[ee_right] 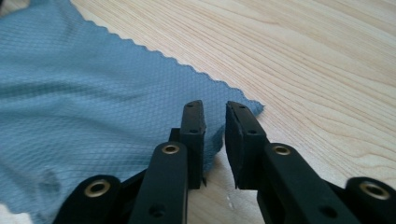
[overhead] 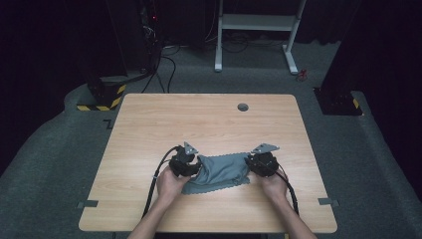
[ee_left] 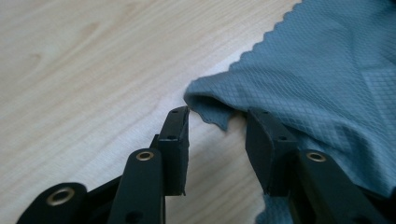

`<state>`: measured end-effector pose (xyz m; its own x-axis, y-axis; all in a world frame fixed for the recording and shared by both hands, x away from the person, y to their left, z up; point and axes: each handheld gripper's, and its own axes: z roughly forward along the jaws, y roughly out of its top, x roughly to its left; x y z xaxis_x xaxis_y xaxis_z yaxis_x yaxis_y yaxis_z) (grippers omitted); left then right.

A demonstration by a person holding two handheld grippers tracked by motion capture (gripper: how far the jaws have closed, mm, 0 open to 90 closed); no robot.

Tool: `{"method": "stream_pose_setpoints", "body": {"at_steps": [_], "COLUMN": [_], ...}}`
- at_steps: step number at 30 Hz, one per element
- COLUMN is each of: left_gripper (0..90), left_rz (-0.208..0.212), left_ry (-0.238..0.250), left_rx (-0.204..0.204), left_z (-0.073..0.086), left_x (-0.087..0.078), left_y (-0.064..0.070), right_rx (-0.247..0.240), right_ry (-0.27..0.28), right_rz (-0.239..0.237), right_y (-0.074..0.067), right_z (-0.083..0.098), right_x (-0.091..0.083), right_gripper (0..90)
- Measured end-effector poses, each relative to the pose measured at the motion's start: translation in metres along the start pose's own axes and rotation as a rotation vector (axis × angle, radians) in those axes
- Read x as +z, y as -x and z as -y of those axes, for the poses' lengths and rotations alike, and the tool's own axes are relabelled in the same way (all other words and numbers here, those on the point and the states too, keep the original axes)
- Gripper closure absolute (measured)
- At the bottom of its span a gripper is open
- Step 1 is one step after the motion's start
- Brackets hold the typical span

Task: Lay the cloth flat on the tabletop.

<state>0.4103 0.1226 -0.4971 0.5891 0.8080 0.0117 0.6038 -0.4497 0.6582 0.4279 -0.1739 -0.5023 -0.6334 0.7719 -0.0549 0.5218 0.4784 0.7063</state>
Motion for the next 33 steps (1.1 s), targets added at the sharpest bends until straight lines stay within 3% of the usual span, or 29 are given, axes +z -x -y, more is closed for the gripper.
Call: {"method": "stream_pose_setpoints", "body": {"at_steps": [3, 5, 8, 11, 15, 20, 24, 27, 31, 33], "left_gripper": [59.2, 59.6, 63.4, 73.2, 87.2, 89.4, 89.5, 89.5, 89.3, 87.1], "left_rz": [0.06, 0.077, 0.057, 0.058, 0.042, -0.009, -0.036, -0.06, -0.024, -0.027], "left_ry": [0.019, 0.016, -0.027, -0.042, -0.055, -0.048, -0.02, -0.041, -0.082, -0.08], "left_rx": [-0.038, -0.032, 0.001, 0.016, 0.077, 0.113, 0.102, 0.093, 0.059, 0.049], "left_z": [0.003, 0.002, 0.001, 0.0, -0.003, -0.004, -0.001, 0.006, 0.018, 0.02], "left_x": [-0.001, -0.001, 0.006, 0.012, 0.013, 0.009, -0.008, -0.016, -0.015, -0.013], "left_y": [0.003, 0.008, 0.015, 0.017, 0.025, 0.025, 0.018, 0.011, 0.006, 0.006], "right_rx": [0.003, 0.0, 0.01, 0.011, -0.004, -0.004, 0.004, 0.007, 0.01, 0.01], "right_ry": [0.001, -0.006, -0.028, -0.045, -0.054, -0.051, -0.018, -0.016, -0.027, -0.029], "right_rz": [-0.013, -0.016, -0.015, -0.012, 0.007, 0.017, 0.019, 0.017, 0.009, 0.002], "right_y": [-0.003, -0.004, -0.003, -0.001, -0.001, 0.002, 0.003, 0.005, 0.005, 0.003], "right_z": [0.001, 0.001, 0.002, 0.003, 0.003, 0.003, 0.004, 0.007, 0.014, 0.014], "right_x": [-0.001, 0.001, 0.006, 0.011, 0.011, 0.009, 0.003, 0.001, 0.004, 0.003], "right_gripper": [74.3, 73.5, 72.9, 74.7, 85.8, 89.8, 89.9, 89.9, 89.7, 88.0]}}
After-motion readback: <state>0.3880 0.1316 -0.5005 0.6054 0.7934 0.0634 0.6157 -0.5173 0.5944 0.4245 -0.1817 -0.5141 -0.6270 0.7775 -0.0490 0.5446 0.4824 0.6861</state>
